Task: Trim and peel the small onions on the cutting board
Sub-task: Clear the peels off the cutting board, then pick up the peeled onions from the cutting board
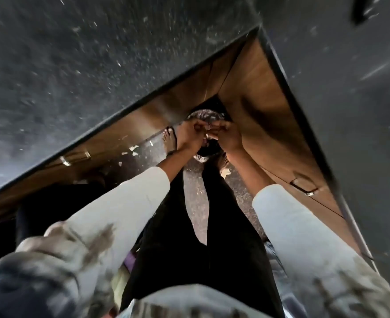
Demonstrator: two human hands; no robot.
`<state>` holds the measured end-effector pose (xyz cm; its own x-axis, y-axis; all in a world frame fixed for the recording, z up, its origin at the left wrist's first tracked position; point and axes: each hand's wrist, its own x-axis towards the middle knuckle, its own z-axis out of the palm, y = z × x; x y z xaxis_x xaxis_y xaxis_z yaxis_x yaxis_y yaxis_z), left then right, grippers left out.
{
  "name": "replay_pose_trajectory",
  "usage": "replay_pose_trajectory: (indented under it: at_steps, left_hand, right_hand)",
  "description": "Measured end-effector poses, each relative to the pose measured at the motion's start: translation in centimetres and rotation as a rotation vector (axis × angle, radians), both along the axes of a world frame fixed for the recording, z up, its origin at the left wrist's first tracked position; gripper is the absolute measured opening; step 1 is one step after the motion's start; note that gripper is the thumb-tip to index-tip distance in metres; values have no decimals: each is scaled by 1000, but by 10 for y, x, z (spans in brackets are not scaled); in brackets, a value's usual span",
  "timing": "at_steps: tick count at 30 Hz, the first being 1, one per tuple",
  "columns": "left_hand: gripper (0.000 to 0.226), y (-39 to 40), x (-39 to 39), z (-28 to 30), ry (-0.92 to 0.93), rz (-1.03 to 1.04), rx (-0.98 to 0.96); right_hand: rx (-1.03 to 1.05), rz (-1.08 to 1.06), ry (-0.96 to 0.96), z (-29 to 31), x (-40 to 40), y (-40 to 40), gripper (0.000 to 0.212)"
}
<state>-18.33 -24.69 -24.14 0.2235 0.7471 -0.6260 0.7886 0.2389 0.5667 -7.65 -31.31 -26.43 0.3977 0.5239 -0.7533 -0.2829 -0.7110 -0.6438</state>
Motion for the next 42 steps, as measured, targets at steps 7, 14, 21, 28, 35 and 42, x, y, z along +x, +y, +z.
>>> replay_pose_trajectory:
  at_steps: [7, 14, 21, 28, 35, 42]
  left_hand:
    - [22, -3, -2, -71, 187, -161, 93]
    - [32, -1, 8, -51, 347, -246, 132]
    - [31, 12, 26, 46, 235, -445, 176]
    - [22, 39, 31, 186, 84, -626, 477]
    - [35, 100, 54, 263, -125, -538, 782]
    - [39, 179, 100, 283, -124, -580, 774]
  right_hand:
    - [-130, 257, -243, -56, 5, -3, 29]
    - [-76, 212, -439, -51, -1, 4, 3]
    - [79, 397, -671, 52, 9, 23, 30]
    - [270, 462, -776, 196, 46, 33, 14]
    - [491, 473, -978, 283, 94, 90, 17]
    - [371, 263, -1111, 319, 139, 153, 26]
